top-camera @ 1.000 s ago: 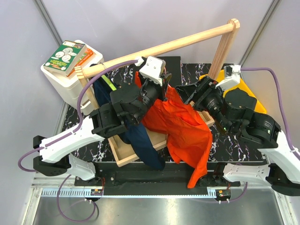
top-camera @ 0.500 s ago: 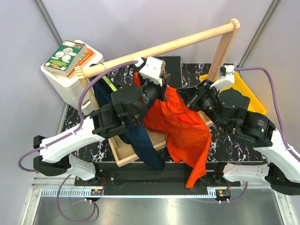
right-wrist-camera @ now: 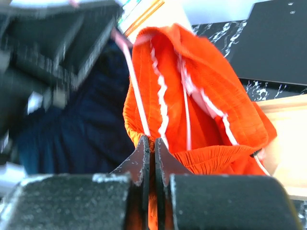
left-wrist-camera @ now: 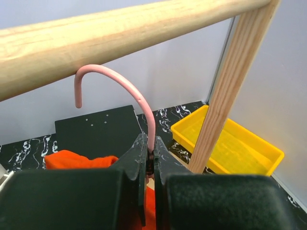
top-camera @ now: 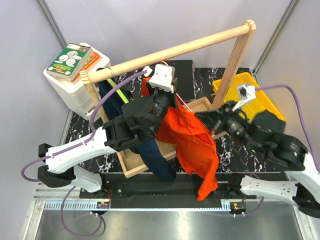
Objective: Remove the shorts from the hanger
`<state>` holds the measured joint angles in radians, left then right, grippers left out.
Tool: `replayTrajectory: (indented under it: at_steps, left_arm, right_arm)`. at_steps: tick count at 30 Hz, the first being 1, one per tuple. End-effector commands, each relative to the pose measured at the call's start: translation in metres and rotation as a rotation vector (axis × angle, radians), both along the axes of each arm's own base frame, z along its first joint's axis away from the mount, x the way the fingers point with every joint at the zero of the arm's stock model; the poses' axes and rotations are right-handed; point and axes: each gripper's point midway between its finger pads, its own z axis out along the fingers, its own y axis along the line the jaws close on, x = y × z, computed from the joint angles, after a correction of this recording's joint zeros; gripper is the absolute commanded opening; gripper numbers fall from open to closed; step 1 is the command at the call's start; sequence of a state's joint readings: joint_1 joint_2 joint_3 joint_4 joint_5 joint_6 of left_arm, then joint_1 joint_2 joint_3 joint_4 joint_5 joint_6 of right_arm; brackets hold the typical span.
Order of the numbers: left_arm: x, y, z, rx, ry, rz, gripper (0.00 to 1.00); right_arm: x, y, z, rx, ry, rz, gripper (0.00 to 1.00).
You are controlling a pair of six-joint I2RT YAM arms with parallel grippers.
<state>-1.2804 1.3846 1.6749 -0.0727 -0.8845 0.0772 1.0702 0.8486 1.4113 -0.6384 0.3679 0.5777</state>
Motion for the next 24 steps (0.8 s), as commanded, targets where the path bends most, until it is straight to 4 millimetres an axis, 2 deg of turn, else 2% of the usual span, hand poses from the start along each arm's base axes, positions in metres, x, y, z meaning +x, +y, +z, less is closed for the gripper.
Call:
replayTrajectory:
  at_steps: [1, 4, 8, 11, 15, 19, 24]
  left_arm:
    - [0.008, 0.048, 0.049, -0.225, -0.050, 0.178, 0.00]
    - [0.008, 0.054, 0.051, -0.248, -0.052, 0.218, 0.00]
    - [0.008, 0.059, 0.055, -0.276, -0.055, 0.230, 0.00]
    - [0.008, 0.064, 0.057, -0.279, -0.055, 0.259, 0.00]
    - [0.010, 0.066, 0.054, -0.298, -0.036, 0.287, 0.00]
    - [0.009, 0.067, 0.053, -0.360, -0.003, 0.290, 0.00]
    - [0.008, 0.072, 0.055, -0.401, 0.008, 0.293, 0.00]
  right_arm:
    - [-0.043, -0.021, -0.021, -0.069, -0.078, 0.188, 0.00]
    - [-0.062, -0.031, -0.037, -0.097, -0.082, 0.263, 0.00]
    - [-0.069, -0.049, -0.063, -0.127, -0.048, 0.247, 0.00]
    - [-0.079, -0.065, -0.068, -0.078, -0.055, 0.244, 0.00]
    - [-0.099, -0.064, -0.071, -0.062, -0.063, 0.349, 0.00]
    - [-0.112, -0.064, -0.086, -0.088, -0.035, 0.415, 0.00]
    - [-0.122, -0.079, -0.086, -0.044, -0.062, 0.421, 0.00]
